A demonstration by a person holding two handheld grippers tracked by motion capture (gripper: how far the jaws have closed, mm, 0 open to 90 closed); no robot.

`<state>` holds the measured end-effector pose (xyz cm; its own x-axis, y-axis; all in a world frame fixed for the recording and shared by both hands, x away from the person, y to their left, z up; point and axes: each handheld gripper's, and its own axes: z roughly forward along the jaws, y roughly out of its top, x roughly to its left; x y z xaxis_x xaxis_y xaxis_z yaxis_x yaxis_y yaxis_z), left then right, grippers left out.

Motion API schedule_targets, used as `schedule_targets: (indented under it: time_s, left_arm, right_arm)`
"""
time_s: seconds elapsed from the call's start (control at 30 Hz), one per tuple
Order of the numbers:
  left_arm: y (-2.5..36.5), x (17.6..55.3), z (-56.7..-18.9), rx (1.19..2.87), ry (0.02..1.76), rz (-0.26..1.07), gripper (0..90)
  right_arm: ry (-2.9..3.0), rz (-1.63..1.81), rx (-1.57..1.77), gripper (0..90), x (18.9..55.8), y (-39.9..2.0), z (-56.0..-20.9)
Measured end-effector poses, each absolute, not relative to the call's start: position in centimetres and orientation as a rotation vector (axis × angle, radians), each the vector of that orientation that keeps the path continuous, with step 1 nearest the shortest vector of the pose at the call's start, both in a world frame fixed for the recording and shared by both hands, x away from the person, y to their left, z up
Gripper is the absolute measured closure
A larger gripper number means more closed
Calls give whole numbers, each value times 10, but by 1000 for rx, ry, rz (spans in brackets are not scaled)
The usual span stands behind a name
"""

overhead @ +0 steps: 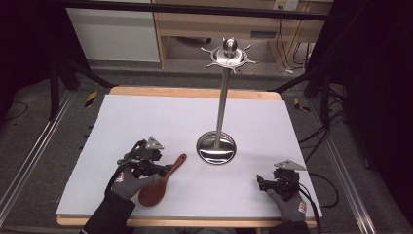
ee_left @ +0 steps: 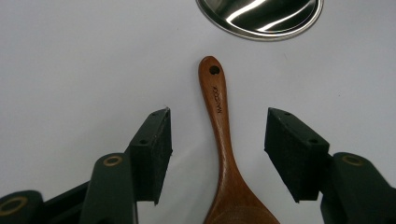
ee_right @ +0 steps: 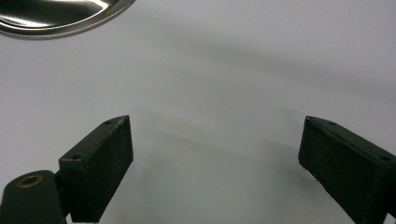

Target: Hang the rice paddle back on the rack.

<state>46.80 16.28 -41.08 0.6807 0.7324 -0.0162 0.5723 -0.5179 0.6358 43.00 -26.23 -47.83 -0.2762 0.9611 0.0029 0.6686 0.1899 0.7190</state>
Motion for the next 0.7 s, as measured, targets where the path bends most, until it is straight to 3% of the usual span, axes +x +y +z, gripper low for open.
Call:
schedule_targets:
  time_s: [0.37,0.7]
  left_arm:
    - [154,472,-419,2328,1000,311,407]
    - [148,476,-428,2409,1007,293,472]
  right_arm:
    - [2020,860,1525,104,430,-262,-479]
    - [2030,865,1520,105,431,-263,-479]
